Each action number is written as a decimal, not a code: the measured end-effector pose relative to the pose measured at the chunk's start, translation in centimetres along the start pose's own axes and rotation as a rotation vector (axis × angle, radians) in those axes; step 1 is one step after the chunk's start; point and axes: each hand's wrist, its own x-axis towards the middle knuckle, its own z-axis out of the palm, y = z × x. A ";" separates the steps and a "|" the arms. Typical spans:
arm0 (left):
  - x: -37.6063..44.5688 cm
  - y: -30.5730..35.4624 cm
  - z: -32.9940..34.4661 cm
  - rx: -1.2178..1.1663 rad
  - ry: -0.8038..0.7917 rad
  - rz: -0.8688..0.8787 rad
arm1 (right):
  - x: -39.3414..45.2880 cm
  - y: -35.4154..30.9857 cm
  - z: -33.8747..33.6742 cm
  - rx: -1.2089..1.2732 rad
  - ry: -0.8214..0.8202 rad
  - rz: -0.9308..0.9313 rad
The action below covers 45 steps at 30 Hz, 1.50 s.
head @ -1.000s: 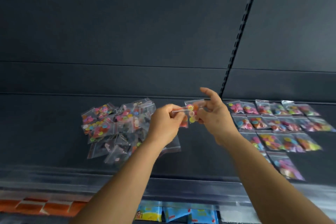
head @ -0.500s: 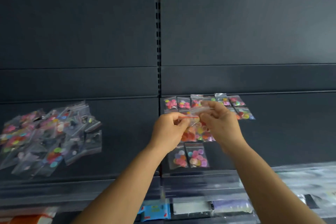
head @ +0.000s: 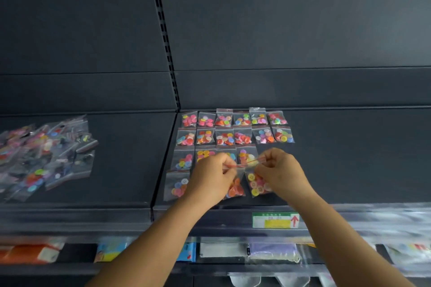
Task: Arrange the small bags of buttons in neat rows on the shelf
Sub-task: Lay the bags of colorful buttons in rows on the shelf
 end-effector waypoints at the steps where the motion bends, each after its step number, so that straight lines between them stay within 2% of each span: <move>1: -0.1 0.1 0.1 0.046 0.005 0.009 | 0.1 0.1 0.3 -0.030 -0.010 -0.003; 6: -0.5 -0.1 0.5 0.318 0.077 0.111 | -0.1 0.3 1.0 -0.299 0.001 -0.087; 9: -1.0 -0.4 0.6 0.367 0.148 0.158 | -0.6 0.4 0.6 -0.440 0.039 -0.174; 13: -1.7 -0.8 0.8 0.327 0.043 0.214 | -1.2 0.5 0.0 -0.540 -0.117 -0.297; 15: -2.0 -0.9 1.0 0.336 -0.013 0.212 | -1.4 0.5 -0.1 -0.537 -0.181 -0.338; 19: -2.1 -0.9 1.0 0.440 -0.070 0.197 | -1.6 0.3 0.1 -0.528 -0.179 -0.397; 31: -2.6 -0.8 0.9 0.500 -0.072 0.179 | -2.0 0.2 0.5 -0.594 -0.226 -0.382; 38: -3.4 -1.4 -1.5 0.502 0.071 0.188 | -2.1 -1.8 1.9 -0.634 -0.165 -0.499; 45: -4.7 -5.5 -7.4 0.550 0.192 0.107 | -2.3 -6.1 7.1 -0.689 -0.222 -0.640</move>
